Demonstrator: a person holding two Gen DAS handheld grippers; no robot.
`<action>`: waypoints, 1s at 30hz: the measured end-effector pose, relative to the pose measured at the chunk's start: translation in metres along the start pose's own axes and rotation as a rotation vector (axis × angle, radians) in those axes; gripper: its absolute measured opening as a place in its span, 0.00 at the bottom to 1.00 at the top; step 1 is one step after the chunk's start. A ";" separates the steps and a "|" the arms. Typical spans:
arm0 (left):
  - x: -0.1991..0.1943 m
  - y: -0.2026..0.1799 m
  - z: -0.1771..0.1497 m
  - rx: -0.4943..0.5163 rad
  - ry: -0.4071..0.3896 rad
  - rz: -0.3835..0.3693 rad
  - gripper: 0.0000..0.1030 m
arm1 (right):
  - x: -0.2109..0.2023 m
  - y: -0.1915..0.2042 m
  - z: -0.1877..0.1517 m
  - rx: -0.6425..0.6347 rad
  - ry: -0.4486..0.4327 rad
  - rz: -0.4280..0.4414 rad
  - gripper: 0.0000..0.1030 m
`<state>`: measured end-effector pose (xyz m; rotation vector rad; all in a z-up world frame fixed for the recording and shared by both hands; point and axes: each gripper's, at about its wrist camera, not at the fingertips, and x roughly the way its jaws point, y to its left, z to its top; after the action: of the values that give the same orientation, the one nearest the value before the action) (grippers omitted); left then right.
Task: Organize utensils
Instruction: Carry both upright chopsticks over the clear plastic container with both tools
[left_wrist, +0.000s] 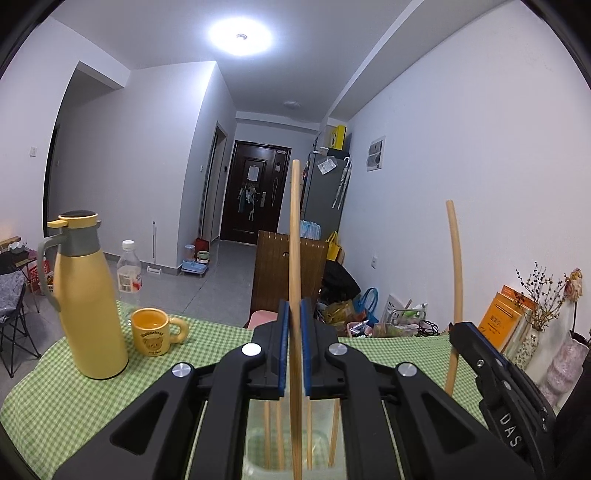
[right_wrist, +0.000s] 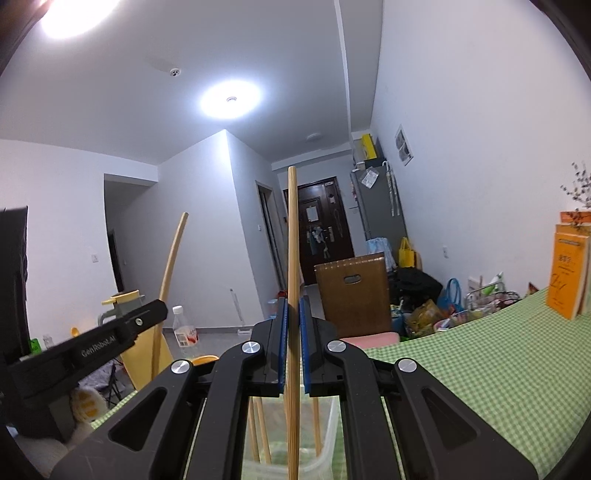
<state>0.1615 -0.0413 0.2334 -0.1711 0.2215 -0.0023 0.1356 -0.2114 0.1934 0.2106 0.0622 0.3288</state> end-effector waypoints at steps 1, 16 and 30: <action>0.006 -0.001 -0.001 0.000 0.004 0.001 0.04 | 0.006 -0.001 -0.001 -0.003 0.005 0.002 0.06; 0.076 0.010 -0.034 -0.007 0.043 0.001 0.04 | 0.057 -0.017 -0.031 0.024 0.084 0.035 0.06; 0.088 0.012 -0.041 0.006 0.042 0.012 0.04 | 0.078 -0.009 -0.018 0.008 0.065 0.015 0.06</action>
<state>0.2381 -0.0383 0.1725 -0.1641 0.2640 0.0054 0.2105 -0.1909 0.1715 0.2080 0.1266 0.3507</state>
